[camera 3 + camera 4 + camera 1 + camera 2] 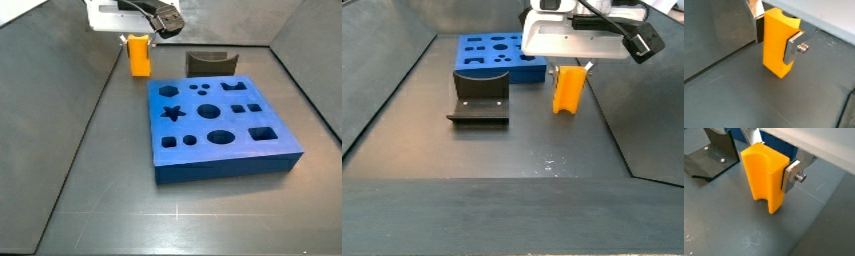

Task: Pick up the arch object. Move up. Place the arch object on the fixture. Regrasp the arch object. Rotate the arch object. Move to above the board. Insert the arch object.
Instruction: Move to above the board.

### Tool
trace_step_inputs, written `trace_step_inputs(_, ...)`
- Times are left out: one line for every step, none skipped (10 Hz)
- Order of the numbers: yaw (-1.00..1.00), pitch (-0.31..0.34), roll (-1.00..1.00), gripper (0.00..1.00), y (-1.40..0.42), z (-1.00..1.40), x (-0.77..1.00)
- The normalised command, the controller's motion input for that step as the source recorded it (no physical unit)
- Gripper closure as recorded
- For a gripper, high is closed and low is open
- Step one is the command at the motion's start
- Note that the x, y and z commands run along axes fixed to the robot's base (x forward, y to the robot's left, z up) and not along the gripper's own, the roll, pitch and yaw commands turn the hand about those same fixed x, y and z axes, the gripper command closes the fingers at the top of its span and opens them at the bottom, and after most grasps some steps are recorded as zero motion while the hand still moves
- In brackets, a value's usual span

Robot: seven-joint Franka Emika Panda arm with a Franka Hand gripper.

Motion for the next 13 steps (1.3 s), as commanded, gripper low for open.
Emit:
trace_step_inputs(-0.05,-0.118,0.43,1.00,-0.06,1.00,-0.05)
trace_step_inputs(-0.05,-0.101,0.43,1.00,-0.06,1.00,-0.06)
trace_step_inputs(-0.04,-0.084,0.43,1.00,-0.06,1.00,-0.06)
trace_step_inputs(0.00,-0.040,0.42,1.00,-0.06,1.00,-0.06)
trace_step_inputs(0.02,-0.012,0.40,1.00,-0.06,1.00,-0.06)
trace_step_inputs(0.03,-0.004,0.34,1.00,-0.06,1.00,-0.06)
trace_step_inputs(0.03,-0.007,0.28,1.00,-0.06,1.00,-0.06)
trace_step_inputs(0.03,-0.014,0.21,1.00,-0.06,1.00,-0.06)
trace_step_inputs(0.03,-0.017,0.19,1.00,-0.05,1.00,-0.06)
trace_step_inputs(0.03,-0.020,0.18,1.00,-0.05,1.00,-0.06)
trace_step_inputs(0.03,-0.018,0.17,1.00,-0.05,1.00,-0.06)
trace_step_inputs(0.03,-0.012,0.15,1.00,-0.05,1.00,-0.06)
trace_step_inputs(0.03,-0.005,0.14,1.00,-0.05,1.00,-0.06)
